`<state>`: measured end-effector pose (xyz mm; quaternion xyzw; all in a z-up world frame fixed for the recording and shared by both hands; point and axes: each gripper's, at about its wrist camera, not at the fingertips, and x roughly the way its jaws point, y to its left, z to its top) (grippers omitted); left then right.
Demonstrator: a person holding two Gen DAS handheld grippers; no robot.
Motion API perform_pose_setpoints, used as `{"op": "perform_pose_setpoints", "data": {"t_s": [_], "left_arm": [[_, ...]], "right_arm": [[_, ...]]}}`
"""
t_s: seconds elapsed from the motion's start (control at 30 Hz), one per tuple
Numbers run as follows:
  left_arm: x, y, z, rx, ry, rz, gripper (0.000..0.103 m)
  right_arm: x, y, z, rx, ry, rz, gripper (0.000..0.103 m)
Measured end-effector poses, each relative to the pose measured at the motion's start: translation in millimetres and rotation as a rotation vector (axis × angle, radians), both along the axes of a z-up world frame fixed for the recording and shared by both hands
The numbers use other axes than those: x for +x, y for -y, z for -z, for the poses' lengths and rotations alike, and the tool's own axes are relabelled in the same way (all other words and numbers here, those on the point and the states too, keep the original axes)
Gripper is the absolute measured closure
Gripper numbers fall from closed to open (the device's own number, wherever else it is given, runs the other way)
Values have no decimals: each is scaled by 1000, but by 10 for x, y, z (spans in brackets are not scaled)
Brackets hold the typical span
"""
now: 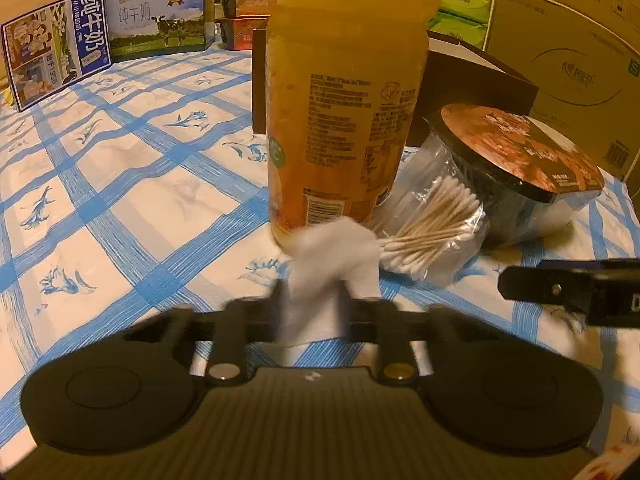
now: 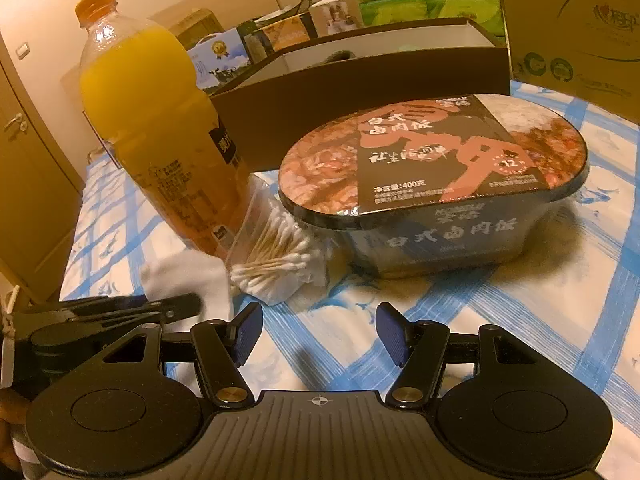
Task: Organize soft objects
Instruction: 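Close the left gripper on the white cotton pad while the right approaches the swab bag, then lift the cotton pad with the left gripper while the right grasps the cotton swab bag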
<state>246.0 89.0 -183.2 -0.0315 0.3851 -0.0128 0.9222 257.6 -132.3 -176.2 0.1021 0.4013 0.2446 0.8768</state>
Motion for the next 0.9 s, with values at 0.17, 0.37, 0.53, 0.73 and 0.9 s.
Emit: {"op": "perform_pose_setpoints", "data": {"t_s": [0.17, 0.37, 0.53, 0.73, 0.9], "left_arm": [[-83, -128, -50, -7, 23, -48, 101], [-116, -379, -161, -25, 31, -142, 101], [-93, -461, -191, -30, 30, -165, 101], [-50, -479, -154, -55, 14, -171, 101], [-22, -486, -136, -60, 4, -173, 101]], "right_arm": [[47, -96, -3, 1, 22, -21, 40], [139, -225, 52, 26, 44, -17, 40], [247, -330, 160, 66, 42, 13, 40], [398, -331, 303, 177, -15, 66, 40], [434, -315, 324, 205, 13, 67, 69]]}}
